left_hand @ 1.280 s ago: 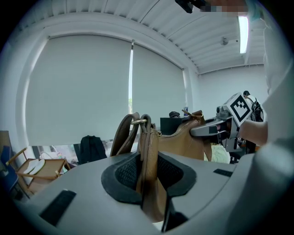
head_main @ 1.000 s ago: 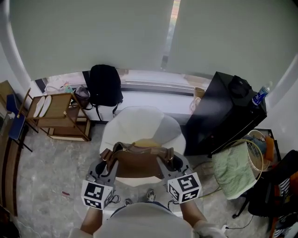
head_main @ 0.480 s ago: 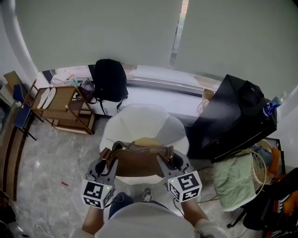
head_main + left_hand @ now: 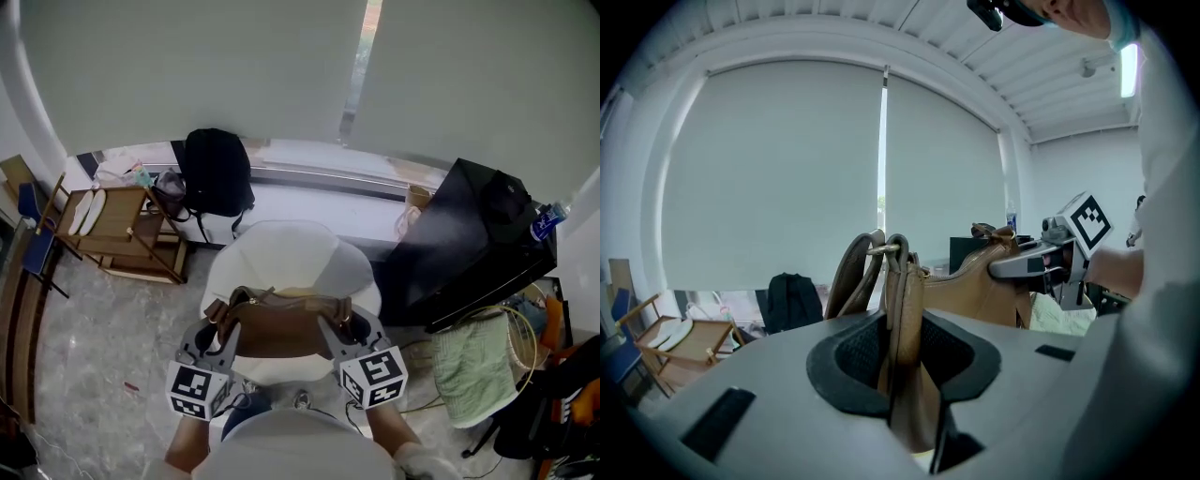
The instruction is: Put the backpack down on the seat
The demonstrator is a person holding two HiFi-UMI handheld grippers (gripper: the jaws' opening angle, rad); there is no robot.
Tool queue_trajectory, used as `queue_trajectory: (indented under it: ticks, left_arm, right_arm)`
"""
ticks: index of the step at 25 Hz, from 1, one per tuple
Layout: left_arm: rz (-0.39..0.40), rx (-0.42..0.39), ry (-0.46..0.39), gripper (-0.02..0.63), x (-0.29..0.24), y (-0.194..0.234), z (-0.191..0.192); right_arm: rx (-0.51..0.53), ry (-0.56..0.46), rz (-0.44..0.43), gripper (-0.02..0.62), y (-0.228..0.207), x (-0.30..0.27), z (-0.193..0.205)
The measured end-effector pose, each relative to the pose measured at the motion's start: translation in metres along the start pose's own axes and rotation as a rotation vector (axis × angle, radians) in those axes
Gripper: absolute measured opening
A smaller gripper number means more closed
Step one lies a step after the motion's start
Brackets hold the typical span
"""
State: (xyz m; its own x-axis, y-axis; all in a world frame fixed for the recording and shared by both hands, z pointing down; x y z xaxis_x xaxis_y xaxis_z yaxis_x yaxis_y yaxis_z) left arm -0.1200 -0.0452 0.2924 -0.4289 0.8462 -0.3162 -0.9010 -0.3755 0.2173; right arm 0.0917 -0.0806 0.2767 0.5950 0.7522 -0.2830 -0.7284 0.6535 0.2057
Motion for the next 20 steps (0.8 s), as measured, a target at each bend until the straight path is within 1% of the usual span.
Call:
queue_trajectory:
  ticks: [4, 7, 11, 15, 20]
  left_arm:
    - [0.045, -0.028, -0.008, 0.103, -0.009, 0.025, -0.017]
    - [0.074, -0.039, 0.002, 0.103, -0.012, 0.046, -0.024]
    - [0.119, -0.058, -0.007, 0.103, -0.016, 0.071, -0.033]
    - [0.125, -0.056, 0.034, 0.103, -0.023, 0.087, -0.036]
    - [0.111, -0.034, 0.014, 0.103, -0.045, 0.082, -0.036]
  right_arm:
    - [-0.009, 0.001, 0.043, 0.176, 0.004, -0.02, -0.012]
    - [-0.02, 0.005, 0.075, 0.176, 0.012, -0.036, -0.02]
    - [-0.041, 0.009, 0.108, 0.176, 0.021, -0.054, -0.026]
    - [-0.05, 0.0, 0.104, 0.176, 0.021, -0.071, -0.029]
    - [-0.037, 0.005, 0.074, 0.176, -0.002, -0.081, -0.022]
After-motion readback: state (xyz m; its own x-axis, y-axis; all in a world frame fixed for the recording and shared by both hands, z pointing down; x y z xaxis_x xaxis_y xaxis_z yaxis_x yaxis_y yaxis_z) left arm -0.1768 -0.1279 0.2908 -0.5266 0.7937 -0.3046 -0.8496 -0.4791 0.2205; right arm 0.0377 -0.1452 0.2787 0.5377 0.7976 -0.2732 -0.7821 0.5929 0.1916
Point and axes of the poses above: the fingertips, and each gripper's own axes: x backward along the fingers, y to its left, z out of its underside, the point moved 4 cm from there along x, backward along the fingers, and after that the axes turned 14 degrees about x, right-handed, at the moved point
